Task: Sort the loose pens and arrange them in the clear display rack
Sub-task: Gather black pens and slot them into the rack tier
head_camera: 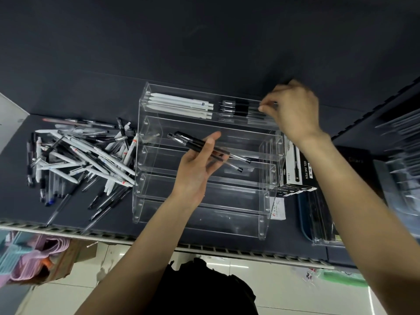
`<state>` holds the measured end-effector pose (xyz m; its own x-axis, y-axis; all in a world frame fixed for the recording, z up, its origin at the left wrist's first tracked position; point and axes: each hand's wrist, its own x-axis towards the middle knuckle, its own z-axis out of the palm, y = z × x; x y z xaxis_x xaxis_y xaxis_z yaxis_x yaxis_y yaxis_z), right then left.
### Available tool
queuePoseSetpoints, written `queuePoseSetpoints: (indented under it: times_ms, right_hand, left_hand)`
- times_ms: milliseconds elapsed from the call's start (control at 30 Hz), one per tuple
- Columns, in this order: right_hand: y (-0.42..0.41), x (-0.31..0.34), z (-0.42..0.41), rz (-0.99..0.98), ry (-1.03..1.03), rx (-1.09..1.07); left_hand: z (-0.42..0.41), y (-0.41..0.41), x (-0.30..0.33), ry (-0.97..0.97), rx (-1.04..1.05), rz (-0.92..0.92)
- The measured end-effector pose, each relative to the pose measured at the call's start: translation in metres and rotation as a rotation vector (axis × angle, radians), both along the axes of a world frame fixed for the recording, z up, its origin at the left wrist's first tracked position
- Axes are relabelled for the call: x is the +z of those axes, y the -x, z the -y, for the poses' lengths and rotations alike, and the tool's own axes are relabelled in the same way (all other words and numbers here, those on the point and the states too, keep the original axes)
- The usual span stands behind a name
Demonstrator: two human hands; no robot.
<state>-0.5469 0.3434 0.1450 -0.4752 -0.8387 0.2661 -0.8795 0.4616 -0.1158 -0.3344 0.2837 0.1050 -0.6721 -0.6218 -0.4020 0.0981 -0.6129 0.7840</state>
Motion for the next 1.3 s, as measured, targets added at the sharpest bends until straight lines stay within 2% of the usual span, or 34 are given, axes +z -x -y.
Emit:
queuePoseSetpoints:
  times_ms: [133,367,433,500,567,667,800,867,1000,1167,1300]
  right_hand:
    - [0.000,-0.004,0.005,-0.156,-0.103,-0.008]
    - [-0.006,-0.009,0.011,-0.223,-0.205,-0.031]
    - [-0.011,-0.008,0.004,-0.213,-0.154,-0.037]
    - [-0.023,-0.004,-0.009,-0.069,0.038,0.031]
    - [-0.048,0.004,-0.022,0.165,0.201,0.134]
    - [-0.074,0.004,-0.032,0.358,0.121,0.209]
    - [-0.075,0.002,-0.037,0.420,0.078,0.226]
    - [-0.064,0.008,-0.039,0.372,0.099,0.213]
    - [-0.017,0.023,-0.039,0.167,0.177,0.035]
    - [0.001,0.016,-0.015,0.135,0.005,0.110]
    - [0.003,0.008,0.000,0.055,-0.087,0.099]
  left_hand:
    - [0.006,-0.004,-0.001,-0.030,0.024,-0.006]
    - [0.010,-0.002,0.001,-0.053,0.050,-0.019]
    - [0.009,0.001,0.002,-0.065,0.051,-0.026]
    - [0.008,0.003,0.003,-0.074,0.051,-0.032]
    - [0.007,0.007,0.005,-0.070,0.046,-0.041]
    - [0.003,0.012,0.008,-0.035,0.008,-0.055]
    - [-0.003,0.017,0.014,0.017,-0.053,-0.062]
    - [-0.006,0.018,0.016,0.002,-0.046,-0.081]
    - [-0.005,0.016,0.015,0.035,-0.023,-0.043]
    - [0.000,0.004,0.006,0.112,-0.046,0.051]
    - [0.006,-0.004,0.001,0.278,-0.028,0.184]
